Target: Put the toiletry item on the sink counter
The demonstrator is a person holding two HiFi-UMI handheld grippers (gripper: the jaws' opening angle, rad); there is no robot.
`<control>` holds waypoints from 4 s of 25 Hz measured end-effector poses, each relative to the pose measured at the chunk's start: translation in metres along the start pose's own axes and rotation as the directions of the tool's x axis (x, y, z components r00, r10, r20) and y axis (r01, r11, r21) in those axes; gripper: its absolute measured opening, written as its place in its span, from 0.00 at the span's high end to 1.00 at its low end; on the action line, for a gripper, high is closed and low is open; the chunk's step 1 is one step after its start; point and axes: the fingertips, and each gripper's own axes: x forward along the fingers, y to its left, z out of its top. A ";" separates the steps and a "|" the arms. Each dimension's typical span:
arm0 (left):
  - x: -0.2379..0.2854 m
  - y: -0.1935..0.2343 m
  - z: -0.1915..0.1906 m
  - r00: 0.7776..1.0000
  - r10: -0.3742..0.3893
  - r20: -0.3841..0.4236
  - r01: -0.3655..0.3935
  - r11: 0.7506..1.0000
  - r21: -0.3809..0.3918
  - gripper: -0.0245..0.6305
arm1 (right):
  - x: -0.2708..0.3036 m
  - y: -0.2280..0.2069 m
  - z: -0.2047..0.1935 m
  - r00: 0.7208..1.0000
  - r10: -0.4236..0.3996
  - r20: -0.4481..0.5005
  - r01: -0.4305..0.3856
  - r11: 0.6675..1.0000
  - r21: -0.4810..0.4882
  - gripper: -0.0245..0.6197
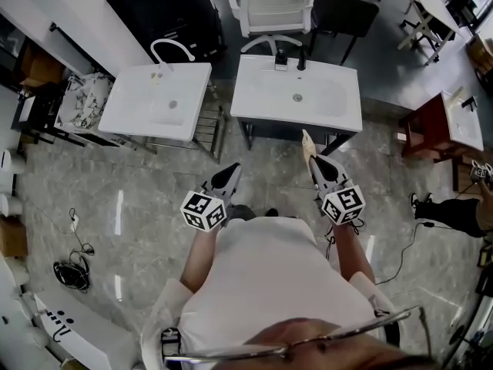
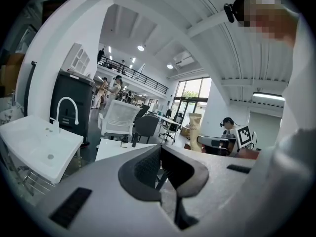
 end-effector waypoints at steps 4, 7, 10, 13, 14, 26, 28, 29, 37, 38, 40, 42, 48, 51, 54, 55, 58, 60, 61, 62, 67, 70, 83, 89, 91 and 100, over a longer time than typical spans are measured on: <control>0.006 -0.001 -0.001 1.000 0.000 0.002 0.000 1.000 -0.005 0.96 | 0.004 -0.003 -0.005 1.000 0.013 -0.014 -0.013 1.000 -0.002 0.94; 0.014 0.001 0.000 1.000 -0.001 0.001 0.001 1.000 -0.003 0.96 | 0.009 -0.008 -0.003 1.000 0.021 -0.016 -0.021 1.000 -0.005 0.94; 0.022 0.008 0.000 1.000 -0.005 -0.001 0.005 1.000 -0.005 0.96 | 0.019 -0.011 0.000 1.000 0.025 -0.010 -0.025 1.000 -0.005 0.94; 0.030 0.018 0.002 1.000 -0.015 -0.005 0.015 1.000 -0.012 0.96 | 0.031 -0.012 0.000 1.000 0.024 -0.015 -0.024 1.000 -0.005 0.94; 0.033 0.022 0.003 1.000 -0.021 -0.004 0.021 1.000 -0.014 0.96 | 0.035 -0.013 0.000 1.000 0.022 -0.017 -0.022 1.000 -0.006 0.94; 0.088 0.098 0.039 0.995 -0.098 -0.028 0.098 0.995 -0.004 0.96 | 0.115 -0.035 0.014 0.998 -0.045 -0.034 0.046 0.999 0.008 0.94; 0.098 0.115 0.042 0.994 -0.104 -0.036 0.104 0.995 -0.013 0.96 | 0.131 -0.040 0.016 0.998 -0.053 -0.039 0.054 0.998 0.015 0.94; 0.104 0.122 0.043 0.993 -0.109 -0.043 0.108 0.994 -0.017 0.96 | 0.139 -0.043 0.016 0.997 -0.060 -0.042 0.061 0.998 0.021 0.94; 0.141 0.177 0.068 0.987 -0.146 -0.071 0.145 0.989 -0.008 0.96 | 0.201 -0.063 0.021 0.993 -0.106 -0.057 0.109 0.992 0.063 0.94; 0.145 0.184 0.071 0.986 -0.150 -0.075 0.150 0.989 -0.009 0.96 | 0.208 -0.064 0.023 0.992 -0.110 -0.060 0.114 0.991 0.064 0.94; 0.153 0.199 0.076 0.984 -0.160 -0.082 0.160 0.987 -0.011 0.96 | 0.223 -0.067 0.025 0.991 -0.120 -0.063 0.124 0.990 0.066 0.94; 0.160 0.213 0.081 0.981 -0.174 -0.091 0.174 0.985 -0.015 0.96 | 0.238 -0.069 0.028 0.989 -0.134 -0.067 0.138 0.988 0.064 0.94; 0.183 0.254 0.095 0.968 -0.224 -0.112 0.224 0.975 -0.012 0.96 | 0.276 -0.078 0.035 0.978 -0.188 -0.092 0.191 0.981 0.031 0.94; 0.193 0.273 0.100 0.963 -0.241 -0.119 0.242 0.970 -0.006 0.96 | 0.289 -0.082 0.035 0.972 -0.208 -0.109 0.211 0.977 0.020 0.94; 0.199 0.287 0.105 0.959 -0.255 -0.120 0.256 0.967 -0.009 0.96 | 0.300 -0.085 0.035 0.966 -0.229 -0.124 0.232 0.973 0.014 0.94; 0.201 0.292 0.107 0.958 -0.259 -0.120 0.259 0.966 -0.011 0.96 | 0.305 -0.087 0.035 0.964 -0.234 -0.127 0.237 0.971 0.011 0.94; 0.204 0.305 0.107 0.956 -0.263 -0.127 0.263 0.965 -0.018 0.96 | 0.318 -0.087 0.036 0.961 -0.241 -0.135 0.244 0.970 0.005 0.94; 0.204 0.312 0.107 0.956 -0.262 -0.130 0.261 0.965 -0.028 0.96 | 0.325 -0.085 0.036 0.961 -0.239 -0.142 0.242 0.970 0.004 0.94; 0.204 0.315 0.108 0.956 -0.261 -0.130 0.259 0.965 -0.032 0.96 | 0.328 -0.085 0.037 0.960 -0.237 -0.146 0.240 0.971 0.001 0.94; 0.205 0.317 0.108 0.957 -0.260 -0.130 0.258 0.966 -0.036 0.96 | 0.331 -0.085 0.037 0.960 -0.236 -0.150 0.239 0.971 -0.003 0.94; 0.208 0.324 0.111 0.957 -0.256 -0.136 0.253 0.967 -0.042 0.96 | 0.340 -0.089 0.041 0.959 -0.234 -0.162 0.234 0.972 -0.017 0.94; 0.211 0.326 0.113 0.959 -0.247 -0.137 0.244 0.969 -0.039 0.96 | 0.345 -0.095 0.042 0.960 -0.223 -0.170 0.223 0.975 -0.021 0.94; 0.222 0.326 0.118 0.990 -0.113 -0.085 0.107 0.992 -0.071 0.96 | 0.366 -0.128 0.051 0.972 -0.113 -0.205 0.102 0.993 -0.066 0.94; 0.230 0.315 0.115 0.997 -0.057 -0.057 0.052 0.994 -0.096 0.96 | 0.375 -0.143 0.052 0.969 -0.050 -0.241 0.026 0.994 -0.102 0.94; 0.232 0.314 0.113 0.998 -0.038 -0.053 0.032 0.994 -0.103 0.96 | 0.380 -0.149 0.050 0.967 -0.030 -0.254 0.002 0.994 -0.107 0.94; 0.234 0.311 0.101 0.998 0.044 -0.052 -0.051 0.990 -0.132 0.96 | 0.404 -0.168 0.031 0.945 0.039 -0.323 -0.093 0.984 -0.153 0.94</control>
